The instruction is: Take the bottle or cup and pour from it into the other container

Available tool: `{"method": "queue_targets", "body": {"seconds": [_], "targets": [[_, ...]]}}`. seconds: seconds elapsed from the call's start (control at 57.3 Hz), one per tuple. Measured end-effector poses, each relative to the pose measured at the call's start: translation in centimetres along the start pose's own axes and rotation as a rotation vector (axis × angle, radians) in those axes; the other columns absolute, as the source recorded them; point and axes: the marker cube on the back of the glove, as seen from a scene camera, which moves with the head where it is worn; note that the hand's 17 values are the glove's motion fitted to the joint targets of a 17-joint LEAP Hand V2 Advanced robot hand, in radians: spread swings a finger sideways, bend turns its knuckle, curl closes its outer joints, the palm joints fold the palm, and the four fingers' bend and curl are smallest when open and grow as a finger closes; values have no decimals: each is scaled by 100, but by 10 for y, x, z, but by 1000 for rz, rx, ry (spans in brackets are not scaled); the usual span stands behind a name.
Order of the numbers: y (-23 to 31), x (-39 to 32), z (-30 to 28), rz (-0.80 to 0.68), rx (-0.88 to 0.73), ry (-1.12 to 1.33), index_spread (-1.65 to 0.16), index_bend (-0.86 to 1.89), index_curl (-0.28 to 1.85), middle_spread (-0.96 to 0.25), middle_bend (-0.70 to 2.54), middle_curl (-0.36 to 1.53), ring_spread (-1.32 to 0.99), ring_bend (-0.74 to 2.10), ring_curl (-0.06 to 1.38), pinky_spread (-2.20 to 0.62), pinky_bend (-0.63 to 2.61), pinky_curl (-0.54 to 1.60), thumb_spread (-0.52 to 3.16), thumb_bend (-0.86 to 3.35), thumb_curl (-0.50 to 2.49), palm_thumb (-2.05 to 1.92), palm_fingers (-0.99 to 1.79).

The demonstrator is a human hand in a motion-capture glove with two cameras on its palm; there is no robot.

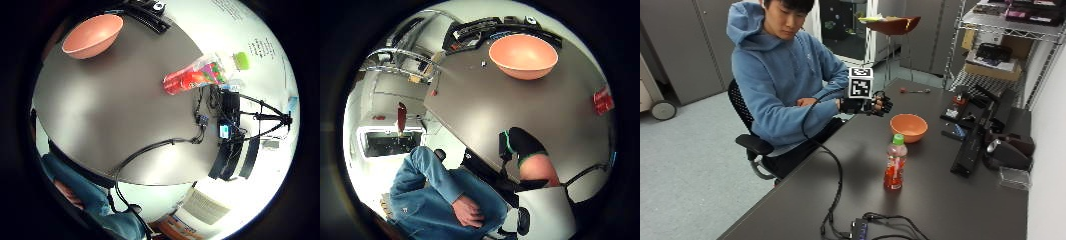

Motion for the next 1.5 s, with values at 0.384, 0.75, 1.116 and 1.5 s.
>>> {"method": "queue_targets", "body": {"seconds": [0.384, 0.75, 1.116, 1.5], "targets": [[0, -5, -5, -19, 7, 33, -33, 15, 15, 2, 20, 19, 10, 35, 16, 24, 44, 24, 92, 14, 29, 61, 11], [-12, -6, -7, -18, 27, 6, -34, 15, 21, 4, 20, 27, 12, 33, 20, 25, 43, 29, 98, -1, 37, 68, 8], [-2, 23, -13, -24, 36, 42, -34, 15, 23, 4, 20, 30, 12, 33, 23, 25, 42, 31, 99, -2, 42, 70, 8], [38, 139, -47, 60, 313, -41, -30, 14, 24, 4, 22, 33, 9, 36, 26, 24, 35, 32, 96, -2, 45, 76, 19]]}}
